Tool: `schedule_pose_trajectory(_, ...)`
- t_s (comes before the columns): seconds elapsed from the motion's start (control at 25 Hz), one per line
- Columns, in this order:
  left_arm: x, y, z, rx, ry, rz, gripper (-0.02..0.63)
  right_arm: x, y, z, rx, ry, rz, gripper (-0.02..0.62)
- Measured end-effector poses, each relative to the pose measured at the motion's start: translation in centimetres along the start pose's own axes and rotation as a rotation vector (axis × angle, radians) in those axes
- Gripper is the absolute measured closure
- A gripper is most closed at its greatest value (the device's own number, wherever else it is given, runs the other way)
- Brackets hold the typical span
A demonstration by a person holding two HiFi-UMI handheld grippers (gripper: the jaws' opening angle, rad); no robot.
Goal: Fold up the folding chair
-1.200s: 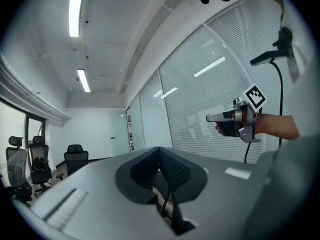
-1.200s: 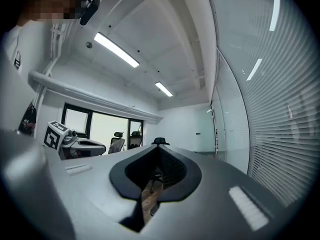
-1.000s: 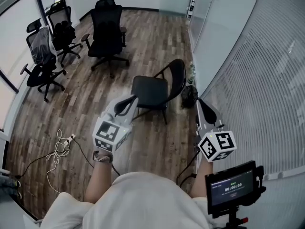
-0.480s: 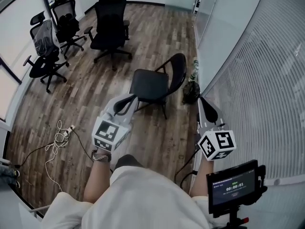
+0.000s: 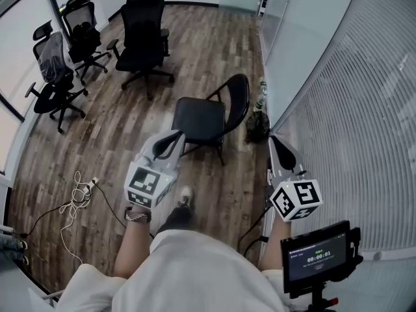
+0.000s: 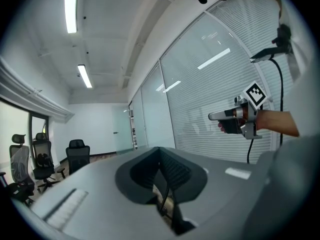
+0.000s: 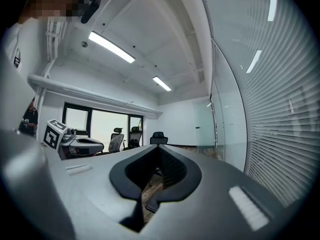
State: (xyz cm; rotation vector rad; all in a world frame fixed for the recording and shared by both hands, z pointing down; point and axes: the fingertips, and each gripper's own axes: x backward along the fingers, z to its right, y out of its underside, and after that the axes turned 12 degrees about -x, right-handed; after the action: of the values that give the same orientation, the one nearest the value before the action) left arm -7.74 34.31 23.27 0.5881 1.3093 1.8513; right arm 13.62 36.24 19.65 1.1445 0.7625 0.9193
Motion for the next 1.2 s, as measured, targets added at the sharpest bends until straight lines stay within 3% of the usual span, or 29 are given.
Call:
schedule_pose_trajectory(0.72,-12.0,3.3,-9.0,0.048,0.032,0.007,0.606,-12.5,-2.1,5.0,0.016,0.059,-0.005,0.594)
schedule_pose_trajectory(1.0,-16.0,3.7,-11.5,0.052,0.131,-0.005,0.617,-16.8,-2.8,6.3,-0.006,0.120,-0.057,0.594)
schedule_pose_trajectory(1.2,-17.6,3.9,-13.4,0.082,0.132,0.020,0.617,-18.6,-3.4,6.7,-0.021,0.138,-0.065,0.594)
